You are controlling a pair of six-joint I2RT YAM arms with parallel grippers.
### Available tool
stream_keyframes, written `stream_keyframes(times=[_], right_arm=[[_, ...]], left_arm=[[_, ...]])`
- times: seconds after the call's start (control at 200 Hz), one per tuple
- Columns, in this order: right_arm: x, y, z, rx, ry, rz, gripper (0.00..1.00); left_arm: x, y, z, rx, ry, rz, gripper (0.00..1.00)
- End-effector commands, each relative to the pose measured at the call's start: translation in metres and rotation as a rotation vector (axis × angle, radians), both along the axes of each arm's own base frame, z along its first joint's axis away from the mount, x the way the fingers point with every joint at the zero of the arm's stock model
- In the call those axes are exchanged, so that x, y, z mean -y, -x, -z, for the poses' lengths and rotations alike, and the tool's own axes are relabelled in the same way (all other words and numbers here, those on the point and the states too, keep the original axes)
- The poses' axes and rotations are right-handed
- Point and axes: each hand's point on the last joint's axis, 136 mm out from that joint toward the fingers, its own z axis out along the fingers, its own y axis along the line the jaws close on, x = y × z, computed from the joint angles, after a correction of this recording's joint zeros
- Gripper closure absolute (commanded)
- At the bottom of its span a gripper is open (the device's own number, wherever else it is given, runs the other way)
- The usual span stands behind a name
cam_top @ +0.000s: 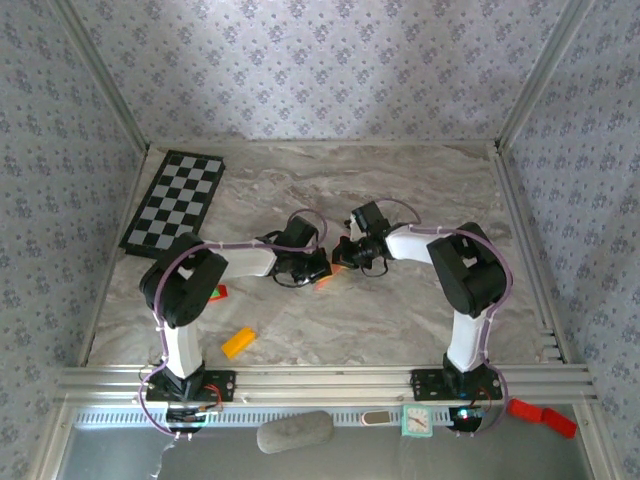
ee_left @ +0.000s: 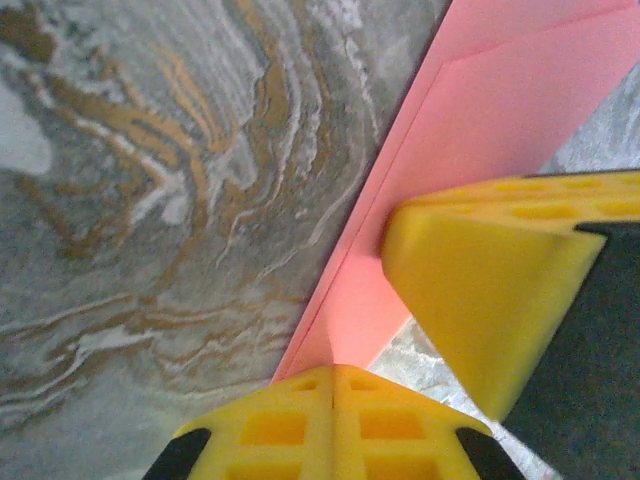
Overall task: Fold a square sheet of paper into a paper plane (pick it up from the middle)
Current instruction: Fold the wing for the fifth time at the center of the table.
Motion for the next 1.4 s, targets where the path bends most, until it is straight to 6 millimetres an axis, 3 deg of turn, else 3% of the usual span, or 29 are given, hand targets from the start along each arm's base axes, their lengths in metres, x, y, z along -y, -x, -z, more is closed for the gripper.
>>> stream_keyframes(times=[0.0, 0.125, 0.889, 1.144, 1.399], right_arm=[[0.025, 0.012, 0.040, -0.055, 0.163, -0.029, 0.93], [0.029, 0.014, 0.045, -0.060, 0.184, -0.076, 0.93], [0.031, 0.014, 0.048, -0.076, 0.178, -0.093, 0.95], [0.030, 0.013, 0.046, -0.077, 0.169, -0.095, 0.95], [0.028, 0.015, 0.049, -0.099, 0.156, -0.100, 0.98]], left_arm=[[-0.007, 0.015, -0.011, -0.015, 0.005, 0.048, 0.95], [-0.002, 0.014, -0.020, 0.016, 0.039, 0.077, 0.91], [-0.001, 0.007, 0.005, -0.030, 0.013, 0.113, 0.98], [0.005, -0.007, -0.013, 0.015, 0.038, 0.106, 0.98], [0.006, -0.014, 0.001, -0.006, 0.024, 0.093, 0.99]])
